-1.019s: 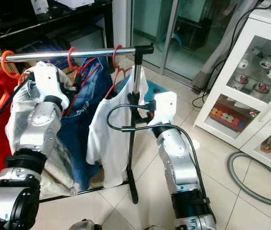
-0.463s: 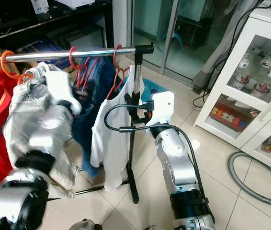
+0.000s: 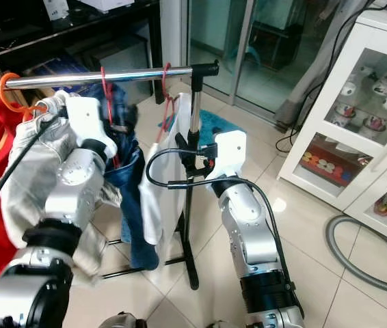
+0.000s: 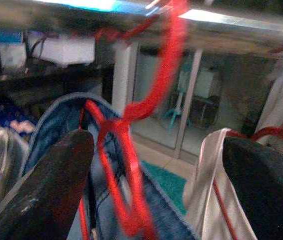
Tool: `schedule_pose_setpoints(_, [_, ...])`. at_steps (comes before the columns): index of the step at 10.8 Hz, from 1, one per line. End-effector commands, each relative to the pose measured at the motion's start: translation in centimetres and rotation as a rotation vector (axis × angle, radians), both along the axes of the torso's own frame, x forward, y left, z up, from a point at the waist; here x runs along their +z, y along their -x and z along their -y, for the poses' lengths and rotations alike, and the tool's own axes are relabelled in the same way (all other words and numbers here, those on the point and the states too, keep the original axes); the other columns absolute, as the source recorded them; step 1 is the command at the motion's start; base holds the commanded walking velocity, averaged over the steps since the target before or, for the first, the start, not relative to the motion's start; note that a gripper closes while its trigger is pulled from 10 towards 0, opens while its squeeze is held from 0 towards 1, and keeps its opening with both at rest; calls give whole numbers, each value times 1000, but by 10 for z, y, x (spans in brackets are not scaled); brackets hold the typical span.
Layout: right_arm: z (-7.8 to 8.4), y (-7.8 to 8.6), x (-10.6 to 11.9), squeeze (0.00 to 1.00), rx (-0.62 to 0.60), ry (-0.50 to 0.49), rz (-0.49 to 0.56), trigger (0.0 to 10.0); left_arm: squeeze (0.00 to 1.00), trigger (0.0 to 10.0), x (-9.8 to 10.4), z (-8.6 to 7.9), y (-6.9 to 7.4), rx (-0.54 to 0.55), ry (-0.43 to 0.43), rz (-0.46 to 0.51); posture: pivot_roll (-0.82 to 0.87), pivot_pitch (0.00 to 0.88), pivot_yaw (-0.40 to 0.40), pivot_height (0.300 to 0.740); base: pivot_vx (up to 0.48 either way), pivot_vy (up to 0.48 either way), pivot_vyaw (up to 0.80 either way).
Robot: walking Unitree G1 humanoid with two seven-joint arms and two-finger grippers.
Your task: Hang hanger
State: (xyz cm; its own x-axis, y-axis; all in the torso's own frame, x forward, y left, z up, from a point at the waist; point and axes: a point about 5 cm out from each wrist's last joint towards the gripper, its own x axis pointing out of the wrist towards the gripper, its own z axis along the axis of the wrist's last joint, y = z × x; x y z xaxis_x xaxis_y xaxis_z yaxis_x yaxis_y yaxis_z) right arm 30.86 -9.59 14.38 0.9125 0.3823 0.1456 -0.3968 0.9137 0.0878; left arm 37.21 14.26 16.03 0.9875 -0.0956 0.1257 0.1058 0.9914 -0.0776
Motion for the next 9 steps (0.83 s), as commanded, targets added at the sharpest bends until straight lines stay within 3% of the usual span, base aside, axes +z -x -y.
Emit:
schedule_pose_setpoints(1, [0, 1, 1, 0, -1, -3, 5, 10000, 0, 10000, 0, -5, -4, 10, 20, -28, 32, 31, 43, 740, 0, 0, 0])
schedule_pose_setpoints(5, [3, 1, -1, 0, -9, 6, -8, 10000, 0, 10000, -7, -6, -15, 23, 75, -124, 16, 19, 44, 740, 0, 0, 0])
schedule_pose_setpoints(7, [3, 2, -2, 0, -6, 12, -12, 10000, 0, 10000, -2, 1, -18, -8, 49, -93, 14, 14, 41, 740, 0, 0, 0])
schedule_pose_setpoints(8, [4, 1, -2, 0, -5, 17, -12, 10000, 0, 4549, 3, 6, -19, -31, 32, -68, 12, 8, 41, 740, 0, 0, 0])
schedule_pose_setpoints(9, [4, 0, -2, 0, -5, 18, -12, 10000, 0, 0, 5, 7, -20, -37, 35, -62, 12, 7, 42, 740, 0, 0, 0])
